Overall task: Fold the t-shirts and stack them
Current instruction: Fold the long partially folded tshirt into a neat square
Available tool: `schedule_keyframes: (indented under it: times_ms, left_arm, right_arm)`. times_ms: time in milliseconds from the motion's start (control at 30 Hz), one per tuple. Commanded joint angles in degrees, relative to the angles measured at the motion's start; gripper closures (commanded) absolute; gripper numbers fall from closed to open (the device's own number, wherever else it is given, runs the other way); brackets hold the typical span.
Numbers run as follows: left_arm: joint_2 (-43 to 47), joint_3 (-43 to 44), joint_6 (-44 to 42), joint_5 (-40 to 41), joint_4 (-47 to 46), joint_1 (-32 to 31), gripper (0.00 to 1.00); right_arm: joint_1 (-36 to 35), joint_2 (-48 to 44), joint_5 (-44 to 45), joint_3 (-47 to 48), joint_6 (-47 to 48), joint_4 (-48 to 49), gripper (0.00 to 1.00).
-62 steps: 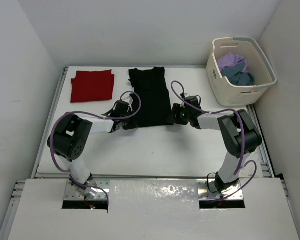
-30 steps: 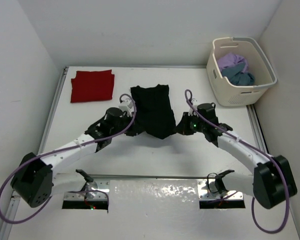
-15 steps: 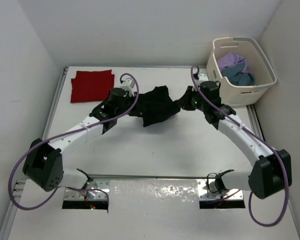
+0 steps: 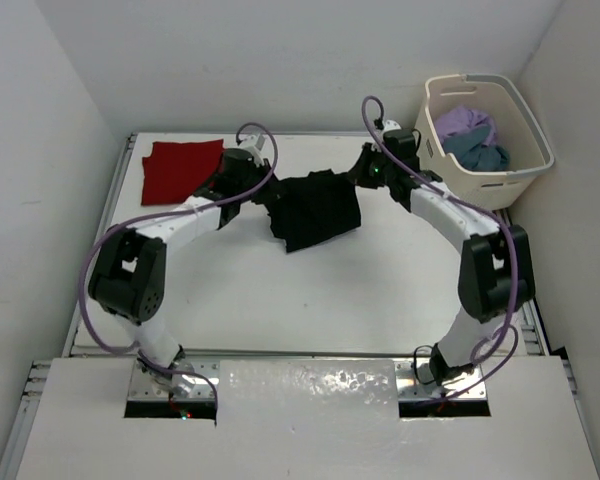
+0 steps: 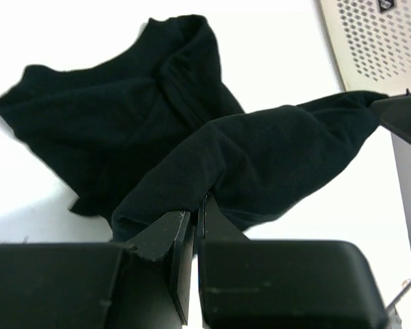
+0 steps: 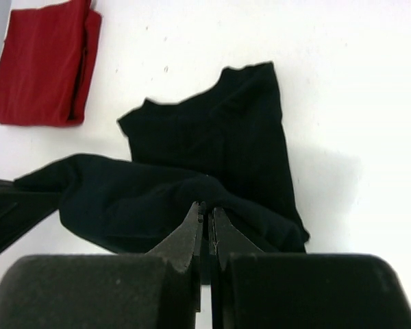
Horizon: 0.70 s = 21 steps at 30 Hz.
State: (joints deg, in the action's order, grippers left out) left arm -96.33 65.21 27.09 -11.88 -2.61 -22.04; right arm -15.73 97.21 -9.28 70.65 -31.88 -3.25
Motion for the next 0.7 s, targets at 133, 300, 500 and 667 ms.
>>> schedule_keyframes:
  times_ms: [133, 300, 500, 667]
  left_arm:
    - [-7.63, 6.85, -0.2, -3.24, -4.86, 4.37, 1.0]
    - [-15.61, 12.65, -0.2, -3.42, -5.3, 6.83, 1.0]
    - [-25.02, 19.85, 2.97, -1.66, -6.27, 9.65, 1.0]
    - [-23.38, 24.44, 1.47, 1.41, -3.89, 9.65, 0.36]
  right_arm:
    - [0.7, 12.99, -3.29, 12.22, -0.02, 6.58, 1.0]
    - [0.78, 23.78, -5.05, 20.13, -2.13, 11.83, 1.0]
    - [0.87, 42.83, -10.98, 33.98, -3.1, 25.23, 0.67]
    - [0.79, 49.75, -17.79, 50.4, -2.15, 19.85, 0.03]
